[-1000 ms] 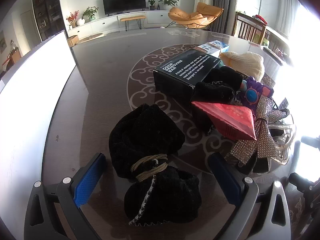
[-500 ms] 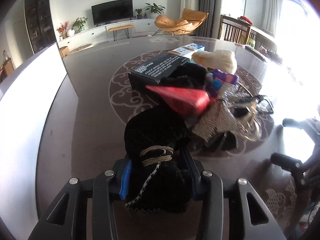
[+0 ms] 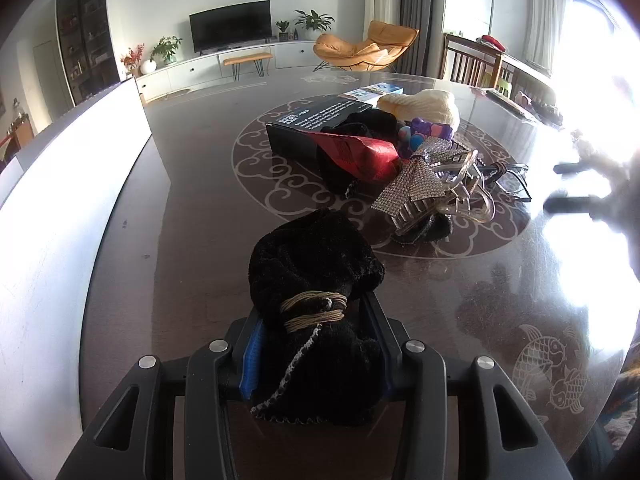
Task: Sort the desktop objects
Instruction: 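Grasp the black-framed glasses with the right gripper while the left gripper holds the bag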
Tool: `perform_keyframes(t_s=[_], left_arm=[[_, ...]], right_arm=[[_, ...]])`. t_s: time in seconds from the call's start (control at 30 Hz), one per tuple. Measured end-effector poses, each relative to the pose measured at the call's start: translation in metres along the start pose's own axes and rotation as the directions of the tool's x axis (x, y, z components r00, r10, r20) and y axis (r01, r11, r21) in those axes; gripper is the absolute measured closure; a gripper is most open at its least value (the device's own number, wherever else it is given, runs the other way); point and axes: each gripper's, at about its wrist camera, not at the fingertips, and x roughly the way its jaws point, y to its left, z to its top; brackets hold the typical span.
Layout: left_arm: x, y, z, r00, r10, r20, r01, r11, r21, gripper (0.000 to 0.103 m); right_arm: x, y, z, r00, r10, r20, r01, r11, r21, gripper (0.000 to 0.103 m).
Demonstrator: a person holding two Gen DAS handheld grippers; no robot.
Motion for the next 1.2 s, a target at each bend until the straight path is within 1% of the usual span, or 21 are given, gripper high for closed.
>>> perform_keyframes(t_s=[0.07, 0.13, 0.17, 0.33, 0.4, 0.47, 0.5, 0.53, 0.57, 0.6, 0.63, 0.73, 0.8, 0.87, 0.97, 1.03, 1.07, 1.1, 1.13, 1.17, 1.2], left_arm=[[0.000, 0.000, 0.000, 1.000, 0.000, 0.000, 0.000, 1.000, 0.000, 0.059], [0.000, 0.000, 0.000, 1.000, 0.000, 0.000, 0.000, 1.000, 0.000, 0.059], [0.000, 0.000, 0.000, 1.000, 0.000, 0.000, 0.000, 1.000, -0.001, 0.059], [0.001, -0.002, 0.002, 1.000, 0.000, 0.000, 0.000, 1.000, -0.004, 0.059], [0.002, -0.002, 0.001, 1.000, -0.001, 0.000, 0.001, 1.000, -0.005, 0.059], [0.002, -0.002, 0.001, 1.000, -0.001, 0.000, 0.001, 1.000, -0.005, 0.059], [0.002, -0.002, 0.002, 1.000, -0.003, 0.000, 0.003, 1.000, -0.007, 0.059], [0.002, -0.002, 0.001, 1.000, -0.004, 0.000, 0.004, 1.000, -0.007, 0.059], [0.003, -0.003, 0.001, 1.000, -0.004, 0.001, 0.004, 1.000, -0.007, 0.059], [0.003, -0.003, 0.001, 1.000, 0.000, 0.002, 0.000, 1.000, -0.008, 0.059], [0.003, -0.003, 0.001, 1.000, 0.000, 0.002, 0.000, 1.000, -0.008, 0.059], [0.003, -0.001, 0.002, 1.000, -0.010, 0.002, 0.010, 1.000, -0.012, 0.058], [0.003, 0.000, 0.003, 0.999, -0.042, -0.005, 0.042, 0.999, -0.010, 0.053], [0.003, 0.005, 0.005, 0.997, -0.059, -0.040, 0.057, 0.998, -0.032, 0.042], [-0.004, 0.018, 0.009, 0.995, -0.089, -0.035, 0.085, 0.993, -0.085, 0.039], [-0.007, 0.020, 0.012, 0.994, -0.100, -0.033, 0.097, 0.992, -0.083, 0.037], [-0.007, 0.017, 0.014, 0.994, -0.097, -0.042, 0.095, 0.994, -0.060, 0.034], [-0.005, 0.013, 0.015, 0.994, -0.092, -0.056, 0.090, 0.995, -0.033, 0.031], [-0.002, 0.007, 0.015, 0.994, -0.082, -0.069, 0.082, 0.997, -0.001, 0.027], [0.003, -0.003, 0.014, 0.995, -0.051, -0.087, 0.056, 0.997, 0.060, 0.027], [0.007, -0.008, 0.013, 0.995, -0.025, -0.093, 0.034, 0.995, 0.093, 0.027]], right_arm=[[0.000, -0.006, 0.019, 1.000, 0.003, 0.013, -0.002, 0.998, -0.059, 0.000], [0.012, -0.009, 0.037, 0.998, 0.058, -0.031, -0.060, 0.994, -0.094, 0.000], [0.022, -0.013, 0.045, 0.993, 0.101, -0.058, -0.105, 0.991, -0.077, 0.000], [0.056, -0.018, 0.048, 0.976, 0.188, -0.111, -0.192, 0.981, -0.022, 0.000], [0.060, -0.015, 0.039, 0.948, 0.284, -0.144, -0.287, 0.958, 0.005, 0.001], [0.053, -0.007, 0.027, 0.905, 0.388, -0.173, -0.393, 0.919, 0.003, 0.001], [0.043, 0.000, 0.017, 0.876, 0.443, -0.191, -0.454, 0.891, -0.016, 0.001], [0.035, 0.007, 0.008, 0.862, 0.463, -0.206, -0.481, 0.876, -0.044, 0.001], [0.029, 0.011, 0.003, 0.865, 0.455, -0.212, -0.477, 0.876, -0.065, 0.001], [0.021, 0.014, -0.004, 0.880, 0.426, -0.209, -0.451, 0.889, -0.086, 0.001], [0.018, 0.014, -0.008, 0.890, 0.410, -0.202, -0.433, 0.898, -0.085, 0.001], [0.015, 0.006, -0.010, 0.925, 0.352, -0.146, -0.357, 0.934, -0.015, 0.001], [0.019, 0.004, -0.006, 0.939, 0.318, -0.128, -0.318, 0.948, 0.023, 0.001], [0.025, 0.009, 0.002, 0.955, 0.267, -0.132, -0.268, 0.963, 0.010, 0.001], [0.036, 0.018, 0.011, 0.965, 0.220, -0.146, -0.221, 0.975, 0.007, 0.001], [0.039, 0.023, 0.015, 0.969, 0.195, -0.149, -0.197, 0.980, 0.005, 0.002], [0.041, 0.025, 0.017, 0.971, 0.179, -0.155, -0.182, 0.983, -0.001, 0.003], [0.044, 0.031, 0.018, 0.974, 0.159, -0.161, -0.163, 0.987, -0.011, 0.008], [0.045, 0.033, 0.019, 0.974, 0.148, -0.169, -0.153, 0.988, -0.016, 0.021], [0.046, 0.035, 0.020, 0.972, 0.152, -0.181, -0.158, 0.987, -0.019, 0.032], [0.049, 0.040, 0.022, 0.970, 0.150, -0.189, -0.157, 0.987, -0.022, 0.047]])
